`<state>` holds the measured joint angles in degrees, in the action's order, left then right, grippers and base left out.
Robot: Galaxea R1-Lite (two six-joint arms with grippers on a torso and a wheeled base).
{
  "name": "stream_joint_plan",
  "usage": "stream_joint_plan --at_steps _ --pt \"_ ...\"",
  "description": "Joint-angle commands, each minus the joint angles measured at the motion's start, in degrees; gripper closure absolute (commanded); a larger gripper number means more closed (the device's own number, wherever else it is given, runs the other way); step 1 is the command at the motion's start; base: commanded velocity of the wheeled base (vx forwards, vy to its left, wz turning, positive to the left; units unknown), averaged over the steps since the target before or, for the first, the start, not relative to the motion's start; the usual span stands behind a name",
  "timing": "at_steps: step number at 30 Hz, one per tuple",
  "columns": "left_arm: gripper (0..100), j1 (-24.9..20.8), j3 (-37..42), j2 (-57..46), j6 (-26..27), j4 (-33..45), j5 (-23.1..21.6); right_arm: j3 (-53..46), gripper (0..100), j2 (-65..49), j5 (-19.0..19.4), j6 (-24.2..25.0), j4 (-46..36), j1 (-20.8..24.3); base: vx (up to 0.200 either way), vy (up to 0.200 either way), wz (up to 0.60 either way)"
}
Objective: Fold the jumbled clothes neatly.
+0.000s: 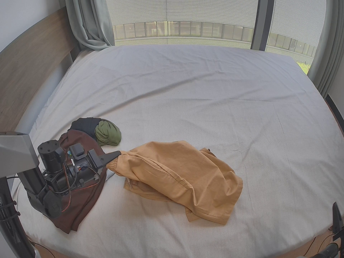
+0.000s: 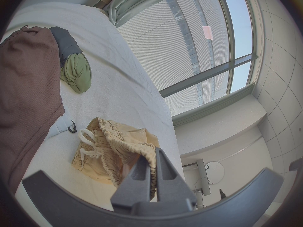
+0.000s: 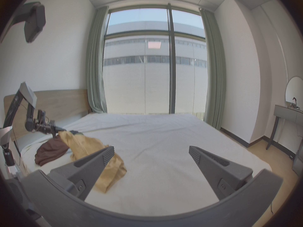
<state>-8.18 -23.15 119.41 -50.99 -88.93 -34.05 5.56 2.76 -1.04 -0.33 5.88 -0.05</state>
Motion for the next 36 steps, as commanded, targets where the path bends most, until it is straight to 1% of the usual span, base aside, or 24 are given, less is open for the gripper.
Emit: stream_joint_plan --at_steps 1,3,4,6,9,12,13,15,18,22,24,27,29,31,32,34,35,36 --pt "100 -0.4 0.0 0.2 0.0 0.0 0.0 10.8 0 16.3 4.9 2.6 1.8 6.0 0.000 0.000 0.00" --pt "100 -0.5 0.0 0.1 0.0 0.0 0.0 11.3 0 21.4 9.5 6.7 2.2 10.6 0.000 0.000 0.00" --pt "100 -0.4 0.0 -0.1 0.0 0.0 0.0 11.7 0 22.8 10.4 7.6 2.5 11.6 0.000 0.000 0.00" --pt "100 -0.3 -0.1 -0.1 0.0 0.0 0.0 13.9 0 28.1 11.3 9.5 3.1 13.2 0.000 0.000 0.00" --pt "100 -0.2 -0.1 -0.1 -0.1 0.0 0.0 16.9 0 34.8 11.4 10.3 4.0 14.9 0.000 0.000 0.00" --pt "100 -0.3 -0.1 0.4 -0.1 0.0 0.0 20.8 0 43.3 11.3 9.7 6.5 15.0 0.000 0.000 0.00" --pt "100 -0.3 -0.2 0.6 -0.1 0.0 0.0 21.2 0 44.1 11.4 9.7 7.0 15.1 0.000 0.000 0.00" --pt "100 -0.5 -0.3 0.8 0.0 0.0 0.0 22.9 0 47.9 12.5 9.5 8.6 15.7 0.000 0.000 0.00" --pt "100 -0.5 -0.4 0.7 0.0 0.0 0.0 25.5 0 53.6 15.1 9.6 8.9 17.4 0.000 0.000 0.00" --pt "100 -0.5 -0.3 0.8 0.0 0.0 0.0 26.7 0 59.4 15.5 10.0 10.7 17.7 0.000 0.000 0.00" --pt "100 -0.5 -0.3 0.9 0.0 0.0 0.0 25.8 0 61.9 16.6 10.8 13.5 17.7 0.000 0.000 0.00" --pt "100 -0.5 -0.3 0.6 0.0 0.0 0.0 24.5 0 66.1 18.4 12.9 15.2 17.5 0.000 0.000 0.00" --pt "100 -0.6 -0.4 0.6 0.0 -0.1 0.0 23.5 0 69.5 19.1 14.1 17.5 17.5 0.000 0.000 0.00" --pt "100 -0.6 -0.4 0.6 0.0 0.0 0.0 23.2 0 70.3 19.3 14.5 18.2 17.5 0.000 0.000 0.00" --pt "100 -0.5 -0.4 0.7 0.0 0.0 0.0 20.6 0 74.7 20.7 16.3 22.3 17.6 0.000 0.000 0.00" --pt "100 -0.4 -0.4 1.0 0.0 -0.1 0.0 19.1 0 78.0 21.3 16.5 25.2 17.7 0.000 0.000 0.00" --pt "100 -0.4 -0.4 1.0 0.0 -0.1 0.0 19.1 0 78.0 21.3 16.5 25.2 17.7 0.000 0.000 0.00" --pt "100 -0.3 -0.4 1.4 0.0 0.0 0.0 17.8 0 81.0 22.0 16.5 27.4 17.7 0.000 0.000 0.00"
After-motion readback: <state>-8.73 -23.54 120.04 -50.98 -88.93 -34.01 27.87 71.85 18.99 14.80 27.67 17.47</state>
